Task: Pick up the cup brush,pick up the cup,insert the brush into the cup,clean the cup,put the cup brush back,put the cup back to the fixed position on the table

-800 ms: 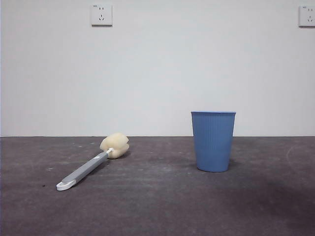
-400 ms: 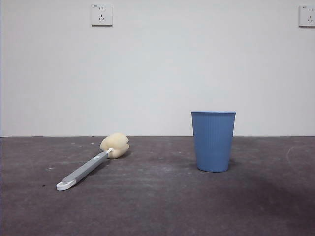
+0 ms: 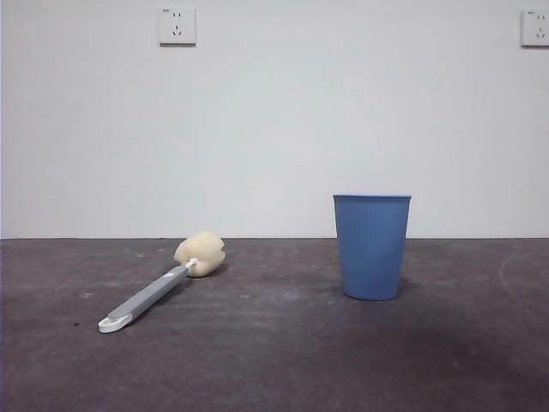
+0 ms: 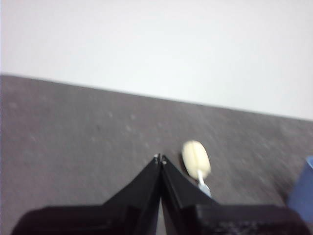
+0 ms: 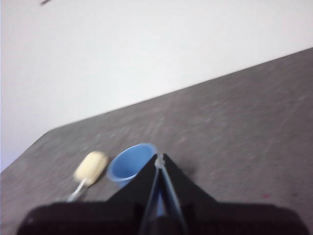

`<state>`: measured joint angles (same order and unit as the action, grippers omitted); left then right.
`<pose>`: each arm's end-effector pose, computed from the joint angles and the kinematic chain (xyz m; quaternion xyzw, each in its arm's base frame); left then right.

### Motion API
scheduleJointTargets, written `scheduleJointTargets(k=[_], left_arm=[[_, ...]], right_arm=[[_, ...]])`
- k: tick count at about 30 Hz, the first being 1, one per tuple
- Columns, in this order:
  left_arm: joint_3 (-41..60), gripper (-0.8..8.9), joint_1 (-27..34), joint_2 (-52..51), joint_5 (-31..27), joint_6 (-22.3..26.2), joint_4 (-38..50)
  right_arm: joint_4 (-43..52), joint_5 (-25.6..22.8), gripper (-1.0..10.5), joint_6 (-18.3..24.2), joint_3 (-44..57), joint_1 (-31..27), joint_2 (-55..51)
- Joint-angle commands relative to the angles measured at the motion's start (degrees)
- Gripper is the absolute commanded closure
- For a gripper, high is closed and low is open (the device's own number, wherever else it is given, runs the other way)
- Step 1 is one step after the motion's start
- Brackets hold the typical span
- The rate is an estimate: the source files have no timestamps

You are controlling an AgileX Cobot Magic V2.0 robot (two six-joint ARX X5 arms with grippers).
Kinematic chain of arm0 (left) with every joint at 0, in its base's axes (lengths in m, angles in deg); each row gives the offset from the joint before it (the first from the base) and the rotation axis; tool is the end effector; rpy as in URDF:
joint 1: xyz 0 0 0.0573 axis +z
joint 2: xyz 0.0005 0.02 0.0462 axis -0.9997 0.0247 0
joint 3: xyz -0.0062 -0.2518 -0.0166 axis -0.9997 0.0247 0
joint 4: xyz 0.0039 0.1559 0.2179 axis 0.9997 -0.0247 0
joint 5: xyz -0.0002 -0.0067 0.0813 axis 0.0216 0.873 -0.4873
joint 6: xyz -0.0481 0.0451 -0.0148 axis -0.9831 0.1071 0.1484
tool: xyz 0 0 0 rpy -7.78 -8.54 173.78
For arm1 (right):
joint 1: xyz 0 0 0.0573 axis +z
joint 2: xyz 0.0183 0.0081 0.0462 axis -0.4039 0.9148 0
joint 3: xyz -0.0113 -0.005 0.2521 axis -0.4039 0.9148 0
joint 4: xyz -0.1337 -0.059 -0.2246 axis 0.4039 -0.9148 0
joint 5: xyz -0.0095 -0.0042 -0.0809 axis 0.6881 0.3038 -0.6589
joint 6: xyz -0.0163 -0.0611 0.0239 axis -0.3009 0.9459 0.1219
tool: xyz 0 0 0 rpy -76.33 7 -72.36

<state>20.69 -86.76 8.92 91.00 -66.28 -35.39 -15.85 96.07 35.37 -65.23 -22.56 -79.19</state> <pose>0.1285 -0.0053 0.2300 -0.1218 0.0450 -0.0733 0.9888 0.1350 0.0163 0.2309 0.1737 0.0477 0.1387 0.9738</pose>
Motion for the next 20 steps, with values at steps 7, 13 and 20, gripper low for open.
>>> scheduleJointTargets(k=[7, 13, 20], left_arm=[[-13.6, 8.2, 0.13, 10.16, 12.61, 4.07, -15.76], [-22.1, 8.2, 0.13, 15.41, 21.35, 10.49, -26.95], [-30.4, 8.21, -0.26, 18.78, 26.18, 16.94, -39.65]], right_arm=[[-22.4, 8.81, 9.6, 14.12, -19.43, 2.32, 13.27], [-38.8, 10.45, 9.6, 23.12, -29.79, 4.66, 21.09], [-49.05, 11.69, 9.6, 25.99, -34.47, 7.61, 25.31]])
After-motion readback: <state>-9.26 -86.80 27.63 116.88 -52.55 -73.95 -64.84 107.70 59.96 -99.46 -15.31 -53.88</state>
